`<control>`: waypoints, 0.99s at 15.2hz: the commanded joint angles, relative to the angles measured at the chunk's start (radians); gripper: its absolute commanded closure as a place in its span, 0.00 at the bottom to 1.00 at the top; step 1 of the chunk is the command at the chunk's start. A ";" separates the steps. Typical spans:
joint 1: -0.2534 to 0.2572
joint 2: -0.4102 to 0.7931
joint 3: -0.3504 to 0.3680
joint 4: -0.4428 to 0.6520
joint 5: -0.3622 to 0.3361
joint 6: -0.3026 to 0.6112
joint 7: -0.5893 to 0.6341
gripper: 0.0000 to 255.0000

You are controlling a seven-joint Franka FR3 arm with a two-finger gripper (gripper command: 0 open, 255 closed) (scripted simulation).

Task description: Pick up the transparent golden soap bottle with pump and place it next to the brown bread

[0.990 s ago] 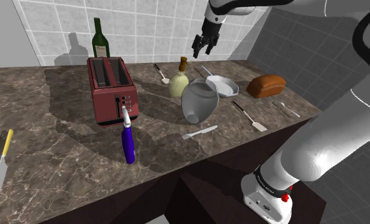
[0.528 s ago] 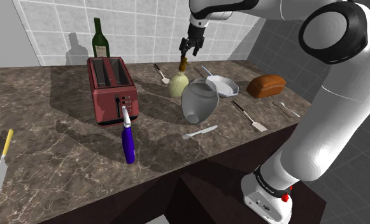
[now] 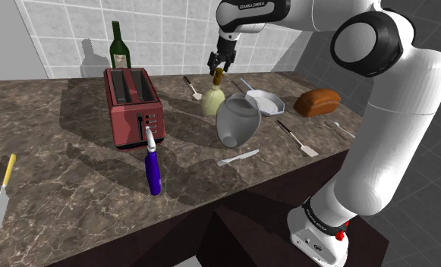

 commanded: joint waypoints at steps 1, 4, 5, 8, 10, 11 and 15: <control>-0.001 0.011 0.000 -0.012 0.002 0.024 -0.002 0.00; -0.001 0.013 0.000 -0.017 0.002 0.030 -0.002 0.00; -0.001 0.013 0.000 -0.017 0.002 0.030 -0.002 0.00; -0.001 0.013 0.000 -0.017 0.002 0.030 -0.002 0.00; -0.001 0.013 0.000 -0.017 0.002 0.030 -0.002 1.00; -0.001 0.013 0.000 -0.017 0.002 0.030 -0.002 1.00; -0.001 0.014 0.000 -0.016 0.002 0.030 -0.002 1.00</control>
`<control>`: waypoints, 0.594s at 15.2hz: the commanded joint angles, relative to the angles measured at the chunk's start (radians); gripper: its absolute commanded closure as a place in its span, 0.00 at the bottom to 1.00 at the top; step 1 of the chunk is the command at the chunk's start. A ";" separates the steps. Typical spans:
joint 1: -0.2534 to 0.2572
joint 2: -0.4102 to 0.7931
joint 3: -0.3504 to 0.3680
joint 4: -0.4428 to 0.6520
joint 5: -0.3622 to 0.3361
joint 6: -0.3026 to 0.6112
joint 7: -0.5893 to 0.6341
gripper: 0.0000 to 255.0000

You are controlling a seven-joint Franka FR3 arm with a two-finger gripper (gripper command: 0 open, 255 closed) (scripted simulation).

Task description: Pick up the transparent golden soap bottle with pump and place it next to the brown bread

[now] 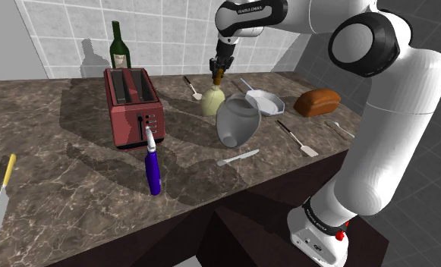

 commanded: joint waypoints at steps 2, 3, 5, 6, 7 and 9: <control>0.000 0.000 0.000 0.000 0.000 0.000 0.000 1.00; 0.000 0.000 0.000 0.000 0.000 0.000 0.000 1.00; 0.000 -0.003 0.000 0.009 0.000 -0.012 0.000 1.00; 0.000 -0.007 0.000 0.018 -0.001 -0.024 0.001 1.00; 0.000 -0.009 -0.001 0.028 -0.001 -0.037 0.001 1.00; 0.000 -0.014 -0.001 0.048 -0.002 -0.061 0.002 1.00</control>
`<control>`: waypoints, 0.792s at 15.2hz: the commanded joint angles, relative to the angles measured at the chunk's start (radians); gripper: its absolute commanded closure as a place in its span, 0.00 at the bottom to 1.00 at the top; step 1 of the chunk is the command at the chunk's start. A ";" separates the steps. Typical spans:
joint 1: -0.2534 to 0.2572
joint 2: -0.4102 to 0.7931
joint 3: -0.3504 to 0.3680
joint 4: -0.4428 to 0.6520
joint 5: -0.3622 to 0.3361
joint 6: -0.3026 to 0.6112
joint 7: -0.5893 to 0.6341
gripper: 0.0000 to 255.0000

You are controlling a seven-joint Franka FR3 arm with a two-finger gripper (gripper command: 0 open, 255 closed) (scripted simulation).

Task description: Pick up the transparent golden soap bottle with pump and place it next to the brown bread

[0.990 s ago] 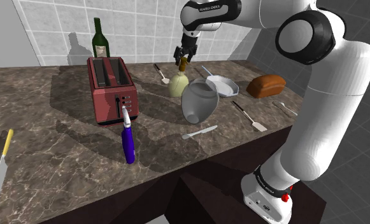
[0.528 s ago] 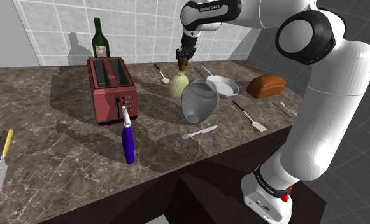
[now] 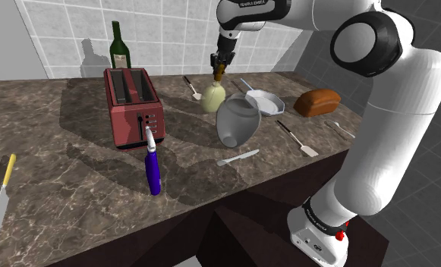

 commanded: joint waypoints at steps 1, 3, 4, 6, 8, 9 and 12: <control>0.000 -0.005 0.000 0.022 -0.001 -0.026 0.002 1.00; 0.000 -0.008 0.000 0.043 -0.002 -0.051 0.002 1.00; 0.000 -0.010 0.000 0.055 -0.002 -0.064 0.003 1.00; 0.000 -0.012 -0.001 0.078 -0.002 -0.090 0.003 1.00; -0.001 -0.013 -0.001 0.103 -0.003 -0.116 0.004 1.00; -0.001 -0.013 -0.001 0.117 -0.003 -0.129 0.004 1.00; -0.002 -0.013 -0.001 0.158 -0.003 -0.170 0.005 1.00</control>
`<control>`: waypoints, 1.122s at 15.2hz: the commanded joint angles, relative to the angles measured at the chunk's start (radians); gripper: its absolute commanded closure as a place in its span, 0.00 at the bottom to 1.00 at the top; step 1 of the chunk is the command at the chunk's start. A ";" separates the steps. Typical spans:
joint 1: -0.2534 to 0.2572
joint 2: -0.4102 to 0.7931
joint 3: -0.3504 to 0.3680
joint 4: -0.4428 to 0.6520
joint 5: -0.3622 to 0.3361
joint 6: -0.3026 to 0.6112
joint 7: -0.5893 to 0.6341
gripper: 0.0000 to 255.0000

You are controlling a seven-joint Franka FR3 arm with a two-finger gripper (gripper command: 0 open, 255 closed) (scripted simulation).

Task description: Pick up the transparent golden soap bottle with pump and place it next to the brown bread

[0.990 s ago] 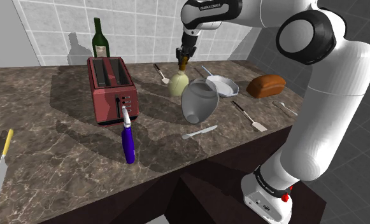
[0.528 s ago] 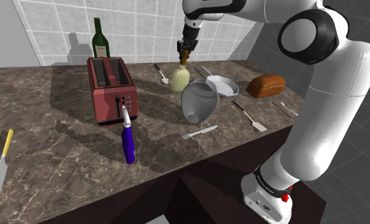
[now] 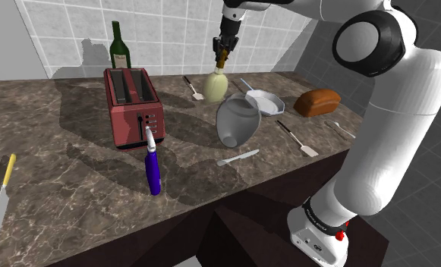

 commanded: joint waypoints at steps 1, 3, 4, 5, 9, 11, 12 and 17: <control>-0.001 0.002 -0.001 0.028 0.000 -0.026 -0.001 1.00; -0.002 0.004 -0.001 0.059 0.000 -0.055 0.000 1.00; -0.003 0.006 -0.001 0.075 0.000 -0.069 0.000 1.00; -0.003 0.008 -0.001 0.092 0.000 -0.083 0.000 1.00; -0.005 0.020 -0.001 0.164 0.001 -0.143 0.001 1.00; -0.006 0.028 -0.001 0.204 0.002 -0.175 0.001 1.00; -0.007 0.033 -0.001 0.225 0.002 -0.191 0.001 1.00; -0.012 0.067 -0.001 0.345 0.006 -0.278 0.002 1.00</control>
